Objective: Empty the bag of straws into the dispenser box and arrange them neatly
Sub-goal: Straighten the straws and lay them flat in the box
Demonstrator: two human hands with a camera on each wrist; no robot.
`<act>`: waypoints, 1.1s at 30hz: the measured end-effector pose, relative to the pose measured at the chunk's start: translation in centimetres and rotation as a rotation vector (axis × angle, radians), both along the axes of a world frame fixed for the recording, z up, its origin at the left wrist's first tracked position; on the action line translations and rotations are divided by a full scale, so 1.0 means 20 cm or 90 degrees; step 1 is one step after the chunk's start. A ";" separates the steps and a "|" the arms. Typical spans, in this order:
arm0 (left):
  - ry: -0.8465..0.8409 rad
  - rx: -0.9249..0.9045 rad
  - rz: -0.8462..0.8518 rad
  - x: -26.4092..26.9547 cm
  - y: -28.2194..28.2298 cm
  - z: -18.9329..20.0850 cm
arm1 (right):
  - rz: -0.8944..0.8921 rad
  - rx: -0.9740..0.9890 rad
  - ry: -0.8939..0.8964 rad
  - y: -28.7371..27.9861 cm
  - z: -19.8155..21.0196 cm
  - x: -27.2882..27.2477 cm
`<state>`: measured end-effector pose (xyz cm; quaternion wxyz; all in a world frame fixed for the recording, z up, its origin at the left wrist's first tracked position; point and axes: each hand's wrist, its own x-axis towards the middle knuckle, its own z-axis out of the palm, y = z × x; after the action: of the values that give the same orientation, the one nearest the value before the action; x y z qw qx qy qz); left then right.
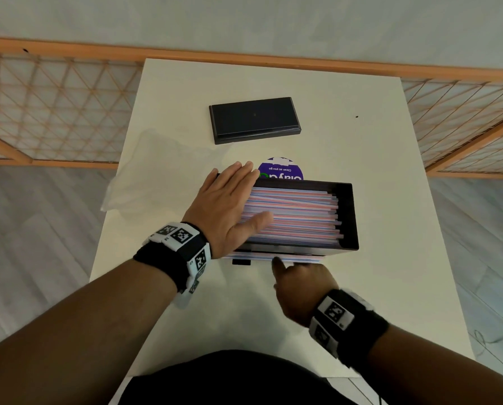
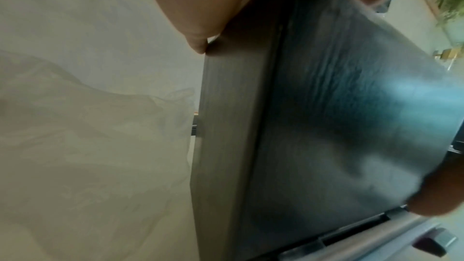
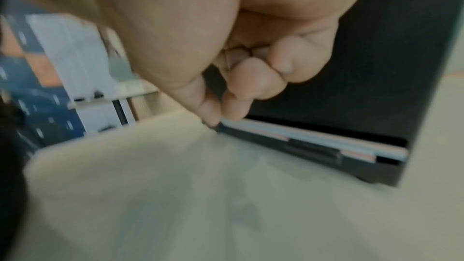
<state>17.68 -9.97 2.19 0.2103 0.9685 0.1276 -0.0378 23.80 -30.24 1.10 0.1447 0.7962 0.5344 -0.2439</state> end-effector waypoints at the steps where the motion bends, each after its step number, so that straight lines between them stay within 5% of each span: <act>1: -0.014 -0.013 0.010 0.00 0.00 -0.01 | 0.002 0.000 -0.024 0.01 -0.06 0.01; 9: -0.041 -0.029 0.034 0.00 -0.01 -0.02 | -0.050 0.042 -0.083 0.12 -0.21 0.00; 12: -0.046 -0.026 0.035 0.00 -0.01 -0.03 | -0.069 0.039 -0.026 0.14 -0.26 0.02; 16: -0.050 -0.047 0.028 0.00 0.00 -0.03 | 0.003 -0.054 -0.023 0.15 -0.01 -0.01; 24: -0.267 -0.478 0.247 -0.04 0.09 0.09 | -0.111 0.223 -0.183 -0.01 0.39 0.11; 33: -0.257 -0.449 0.254 -0.03 0.06 0.10 | -0.074 0.253 -0.086 0.19 0.28 0.18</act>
<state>17.12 -8.71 4.12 0.5511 0.7823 0.2472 0.1522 27.48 -26.44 6.71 0.0060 0.8532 0.5140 -0.0883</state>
